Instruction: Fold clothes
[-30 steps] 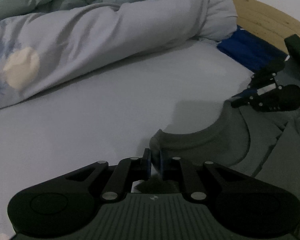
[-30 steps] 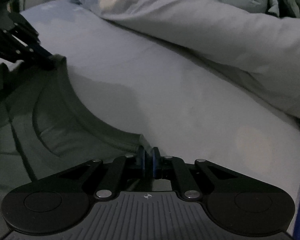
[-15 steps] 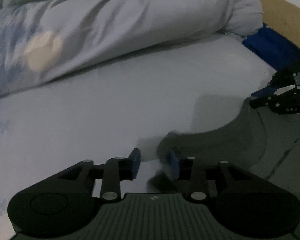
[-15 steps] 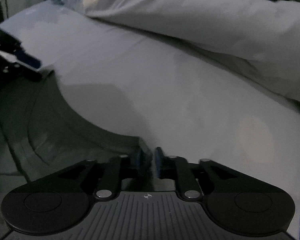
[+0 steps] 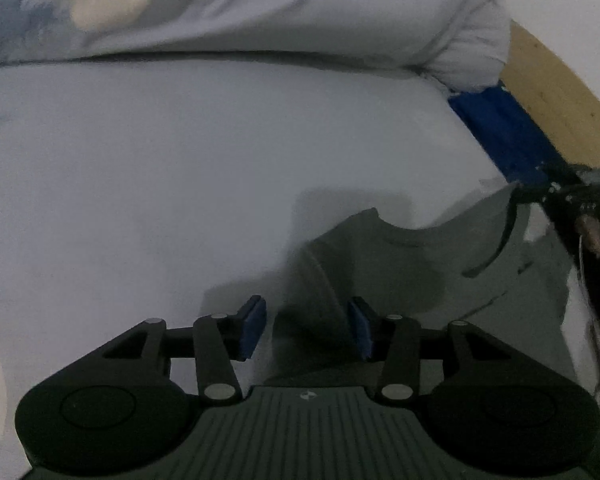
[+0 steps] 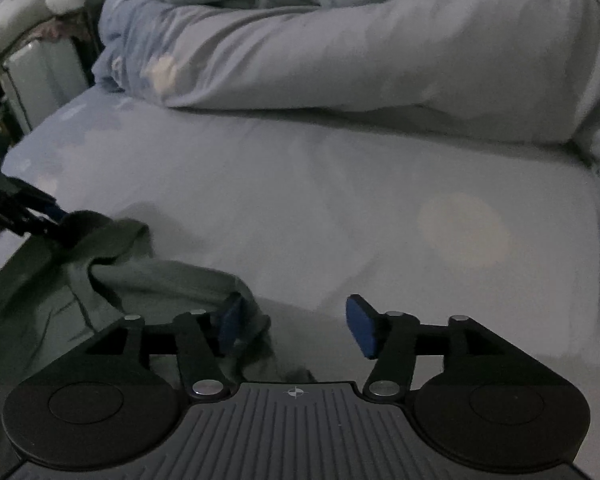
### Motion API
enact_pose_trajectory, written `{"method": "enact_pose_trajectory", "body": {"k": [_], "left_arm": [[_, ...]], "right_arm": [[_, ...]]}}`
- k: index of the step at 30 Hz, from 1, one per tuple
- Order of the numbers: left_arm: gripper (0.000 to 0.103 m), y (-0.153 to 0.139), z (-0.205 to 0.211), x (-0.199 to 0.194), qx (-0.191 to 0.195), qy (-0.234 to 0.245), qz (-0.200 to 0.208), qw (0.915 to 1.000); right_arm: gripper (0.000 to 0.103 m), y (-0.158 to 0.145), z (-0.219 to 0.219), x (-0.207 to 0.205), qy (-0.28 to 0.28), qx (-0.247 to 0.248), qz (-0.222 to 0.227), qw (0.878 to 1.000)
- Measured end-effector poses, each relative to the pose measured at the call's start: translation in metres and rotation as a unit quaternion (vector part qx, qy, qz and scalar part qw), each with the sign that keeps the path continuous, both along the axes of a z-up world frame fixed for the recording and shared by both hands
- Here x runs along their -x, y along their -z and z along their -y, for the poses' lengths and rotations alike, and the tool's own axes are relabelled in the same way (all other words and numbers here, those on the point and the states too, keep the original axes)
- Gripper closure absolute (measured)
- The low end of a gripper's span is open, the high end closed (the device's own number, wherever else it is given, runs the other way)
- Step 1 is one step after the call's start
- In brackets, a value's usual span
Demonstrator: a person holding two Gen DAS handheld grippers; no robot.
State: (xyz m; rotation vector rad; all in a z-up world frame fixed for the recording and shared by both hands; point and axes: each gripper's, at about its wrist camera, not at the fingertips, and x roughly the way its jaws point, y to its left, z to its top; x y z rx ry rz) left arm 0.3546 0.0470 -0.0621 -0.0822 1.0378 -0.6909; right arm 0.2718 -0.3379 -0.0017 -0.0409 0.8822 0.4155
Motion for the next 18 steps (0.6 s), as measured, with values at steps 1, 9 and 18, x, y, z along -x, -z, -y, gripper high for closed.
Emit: {"method": "enact_pose_trajectory", "body": {"k": [1,9,18], "left_arm": [[0.081,0.000,0.002,0.000,-0.007,-0.007,0.003,0.9999],[0.088,-0.007,-0.008,-0.002,-0.044,-0.077,0.039,0.9953],[0.090,-0.015,-0.040,0.014,-0.094,-0.161,0.062,0.9805]], "right_arm": [[0.038,0.000,0.005,-0.002,0.002,-0.013,-0.006,1.000],[0.026,-0.011,0.037,-0.001,0.019,-0.085,0.014,0.996],[0.056,0.044,0.002,-0.005,-0.025,0.062,-0.056,0.996]]}}
